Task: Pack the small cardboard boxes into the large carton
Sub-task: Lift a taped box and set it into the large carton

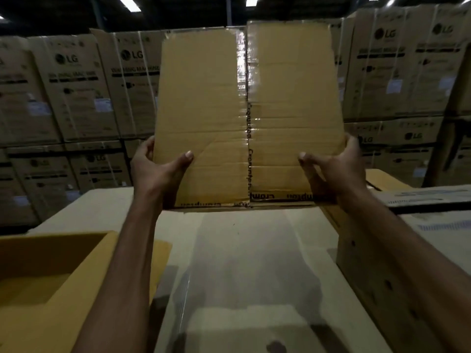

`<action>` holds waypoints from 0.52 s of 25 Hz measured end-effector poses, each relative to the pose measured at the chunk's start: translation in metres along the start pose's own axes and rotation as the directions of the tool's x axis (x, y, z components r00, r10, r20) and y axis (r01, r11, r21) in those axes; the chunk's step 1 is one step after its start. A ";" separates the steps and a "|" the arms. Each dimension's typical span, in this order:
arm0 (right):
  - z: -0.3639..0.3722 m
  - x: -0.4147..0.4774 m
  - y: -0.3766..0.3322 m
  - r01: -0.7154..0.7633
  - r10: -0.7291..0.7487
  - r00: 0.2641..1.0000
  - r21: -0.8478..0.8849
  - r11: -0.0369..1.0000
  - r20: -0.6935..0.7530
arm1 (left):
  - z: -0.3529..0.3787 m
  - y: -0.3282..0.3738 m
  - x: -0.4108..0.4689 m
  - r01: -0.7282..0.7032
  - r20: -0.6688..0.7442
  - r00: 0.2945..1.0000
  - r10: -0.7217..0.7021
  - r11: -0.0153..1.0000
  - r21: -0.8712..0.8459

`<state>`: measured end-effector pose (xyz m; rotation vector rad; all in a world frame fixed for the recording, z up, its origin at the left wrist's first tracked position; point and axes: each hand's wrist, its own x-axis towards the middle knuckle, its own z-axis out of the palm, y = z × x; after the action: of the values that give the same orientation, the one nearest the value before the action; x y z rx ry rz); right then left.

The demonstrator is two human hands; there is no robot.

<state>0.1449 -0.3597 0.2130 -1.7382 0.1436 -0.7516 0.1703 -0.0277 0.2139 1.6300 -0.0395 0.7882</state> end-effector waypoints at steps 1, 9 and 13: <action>-0.006 -0.009 -0.007 0.018 -0.018 1.000 0.016 1.000 0.014 | -0.007 0.009 -0.008 -0.003 -0.014 1.000 0.003 1.000 0.002; -0.049 -0.123 -0.063 0.094 -0.097 0.993 0.049 0.994 0.068 | -0.109 0.071 -0.105 -0.063 -0.084 0.994 0.070 0.994 0.086; -0.041 -0.184 -0.088 0.064 -0.074 0.994 0.117 0.991 0.083 | -0.174 0.089 -0.125 -0.077 -0.113 0.989 0.092 0.988 0.131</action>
<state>-0.0465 -0.2798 0.2228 -1.6704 -0.0192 -0.7187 -0.0458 0.0550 0.2281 1.7063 0.0264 0.9681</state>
